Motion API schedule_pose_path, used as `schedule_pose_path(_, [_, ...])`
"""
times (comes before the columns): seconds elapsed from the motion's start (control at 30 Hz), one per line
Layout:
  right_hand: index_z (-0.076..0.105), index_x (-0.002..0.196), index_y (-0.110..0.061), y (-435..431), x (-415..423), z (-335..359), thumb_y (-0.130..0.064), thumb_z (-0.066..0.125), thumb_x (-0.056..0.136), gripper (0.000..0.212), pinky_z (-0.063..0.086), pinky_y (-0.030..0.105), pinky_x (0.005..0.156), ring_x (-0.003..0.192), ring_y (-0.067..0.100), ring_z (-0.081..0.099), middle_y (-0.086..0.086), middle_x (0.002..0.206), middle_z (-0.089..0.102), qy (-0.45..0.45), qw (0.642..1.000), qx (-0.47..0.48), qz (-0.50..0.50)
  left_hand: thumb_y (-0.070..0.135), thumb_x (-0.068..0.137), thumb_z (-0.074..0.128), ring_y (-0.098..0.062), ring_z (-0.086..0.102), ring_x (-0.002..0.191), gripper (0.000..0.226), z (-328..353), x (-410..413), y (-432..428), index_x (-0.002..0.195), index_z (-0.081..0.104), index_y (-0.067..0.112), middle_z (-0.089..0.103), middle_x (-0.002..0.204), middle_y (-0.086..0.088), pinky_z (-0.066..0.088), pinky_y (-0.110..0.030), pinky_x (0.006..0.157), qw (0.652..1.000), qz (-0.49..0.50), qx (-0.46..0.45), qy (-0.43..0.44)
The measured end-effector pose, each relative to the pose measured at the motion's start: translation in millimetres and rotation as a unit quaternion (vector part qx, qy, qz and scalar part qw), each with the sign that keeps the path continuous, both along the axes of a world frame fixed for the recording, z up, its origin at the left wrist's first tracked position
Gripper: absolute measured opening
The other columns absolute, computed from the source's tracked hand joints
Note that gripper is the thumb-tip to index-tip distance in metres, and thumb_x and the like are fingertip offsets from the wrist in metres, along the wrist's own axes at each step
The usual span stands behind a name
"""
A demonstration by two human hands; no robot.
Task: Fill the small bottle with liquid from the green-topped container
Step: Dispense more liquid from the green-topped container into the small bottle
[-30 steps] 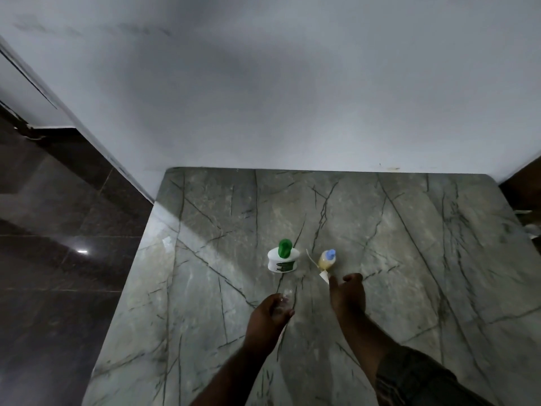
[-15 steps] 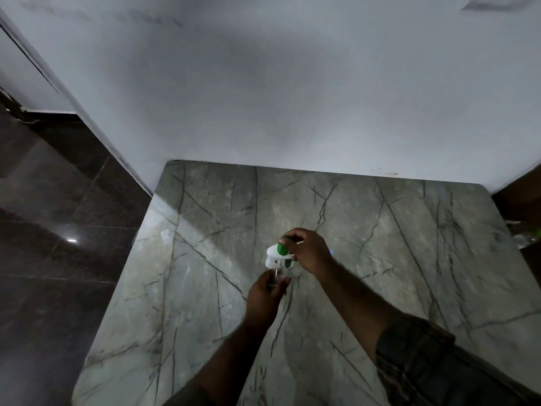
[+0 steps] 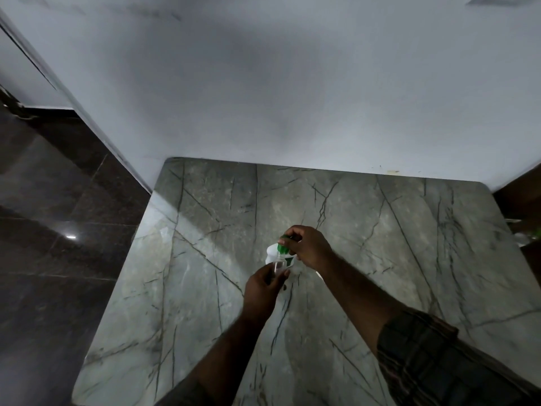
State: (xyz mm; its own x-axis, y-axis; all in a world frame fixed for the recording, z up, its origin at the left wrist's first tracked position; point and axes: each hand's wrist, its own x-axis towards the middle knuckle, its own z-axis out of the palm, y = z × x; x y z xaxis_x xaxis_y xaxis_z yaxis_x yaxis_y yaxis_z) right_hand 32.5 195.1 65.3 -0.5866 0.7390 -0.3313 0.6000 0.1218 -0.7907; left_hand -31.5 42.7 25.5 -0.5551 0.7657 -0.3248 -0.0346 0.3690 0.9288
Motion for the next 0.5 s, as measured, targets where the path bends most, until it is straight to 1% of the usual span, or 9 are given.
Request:
schedule_pose_path(0.1, [0.071, 0.093, -0.017, 2.8, 0.7, 0.9, -0.031, 0.071, 0.086, 0.016, 0.059, 0.04, 0.078, 0.084, 0.019, 0.069, 0.002, 0.089, 0.073, -0.003, 1.0, -0.003, 0.01, 0.037, 0.089, 0.067, -0.015, 0.07, 0.073, 0.023, 0.6, -2.3, 3.3, 0.106, 0.07, 0.021, 0.074, 0.083, -0.001, 0.057, -0.027, 0.069, 1.0, -0.007, 0.0, -0.001])
schedule_pose_path(0.27, [0.071, 0.095, -0.015, 4.9, 1.0, 3.0, -0.03, 0.069, 0.088, 0.017, 0.058, 0.035, 0.075, 0.082, 0.018, 0.069, 0.002, 0.091, 0.073, -0.018, 0.999, 0.004, 0.035, 0.033, 0.091, 0.066, -0.012, 0.067, 0.068, 0.017, 2.0, -2.9, 2.1, 0.101, 0.07, 0.02, 0.073, 0.081, -0.004, 0.053, -0.02, 0.063, 1.0, -0.006, 0.002, 0.003])
schedule_pose_path(0.4, [0.072, 0.094, -0.015, 8.3, 0.3, 1.6, -0.029, 0.072, 0.086, 0.016, 0.053, 0.029, 0.073, 0.073, 0.01, 0.064, 0.0, 0.089, 0.072, -0.037, 0.997, 0.023, 0.064, 0.033, 0.091, 0.065, -0.01, 0.068, 0.071, 0.019, 3.4, -2.6, 1.7, 0.103, 0.07, 0.02, 0.073, 0.084, 0.0, 0.052, -0.014, 0.062, 1.0, -0.013, -0.008, 0.002])
schedule_pose_path(0.5, [0.069, 0.1, -0.018, 6.7, -1.1, -2.8, -0.033, 0.074, 0.083, 0.022, 0.044, 0.024, 0.07, 0.083, 0.014, 0.062, 0.002, 0.097, 0.069, -0.056, 0.995, 0.06, 0.058, 0.035, 0.091, 0.065, -0.011, 0.069, 0.074, 0.018, 1.0, -3.4, 2.0, 0.102, 0.07, 0.021, 0.074, 0.086, 0.0, 0.053, -0.015, 0.063, 1.0, -0.021, -0.012, 0.005])
